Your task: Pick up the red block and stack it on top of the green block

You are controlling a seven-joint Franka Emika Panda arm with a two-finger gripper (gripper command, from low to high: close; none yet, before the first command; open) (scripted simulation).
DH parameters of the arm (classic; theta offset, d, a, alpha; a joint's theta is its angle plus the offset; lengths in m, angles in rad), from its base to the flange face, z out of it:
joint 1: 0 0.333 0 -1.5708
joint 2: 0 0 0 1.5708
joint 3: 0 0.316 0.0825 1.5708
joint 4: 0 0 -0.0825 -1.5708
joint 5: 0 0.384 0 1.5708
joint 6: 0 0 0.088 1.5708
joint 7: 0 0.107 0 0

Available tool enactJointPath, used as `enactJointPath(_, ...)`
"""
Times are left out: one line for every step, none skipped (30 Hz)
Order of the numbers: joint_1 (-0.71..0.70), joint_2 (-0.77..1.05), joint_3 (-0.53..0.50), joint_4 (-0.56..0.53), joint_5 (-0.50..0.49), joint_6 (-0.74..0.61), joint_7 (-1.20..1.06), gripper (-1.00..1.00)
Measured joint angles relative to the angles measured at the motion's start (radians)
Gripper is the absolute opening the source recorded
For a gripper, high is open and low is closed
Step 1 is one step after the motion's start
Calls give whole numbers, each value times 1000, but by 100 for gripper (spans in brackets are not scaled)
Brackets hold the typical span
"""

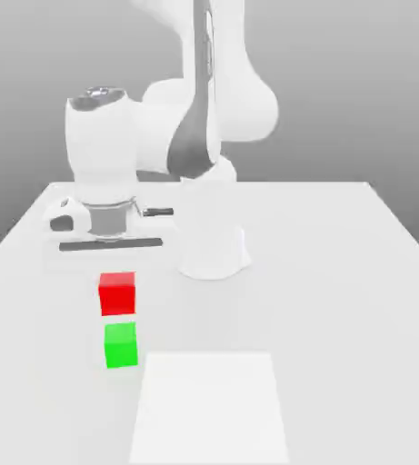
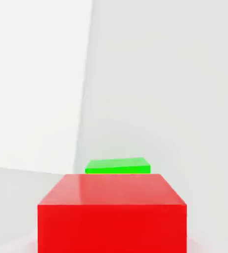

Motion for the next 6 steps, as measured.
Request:
enactJointPath(8,36,-4,1,21,34,-15,-100)
enactJointPath(16,72,-5,2,48,69,-34,-100)
enactJointPath(27,109,-1,3,84,104,-59,-100)
enactJointPath(31,140,0,4,117,133,-81,100)
enactJointPath(35,140,0,4,117,133,-81,100)
enactJointPath(38,140,0,4,117,133,-81,100)
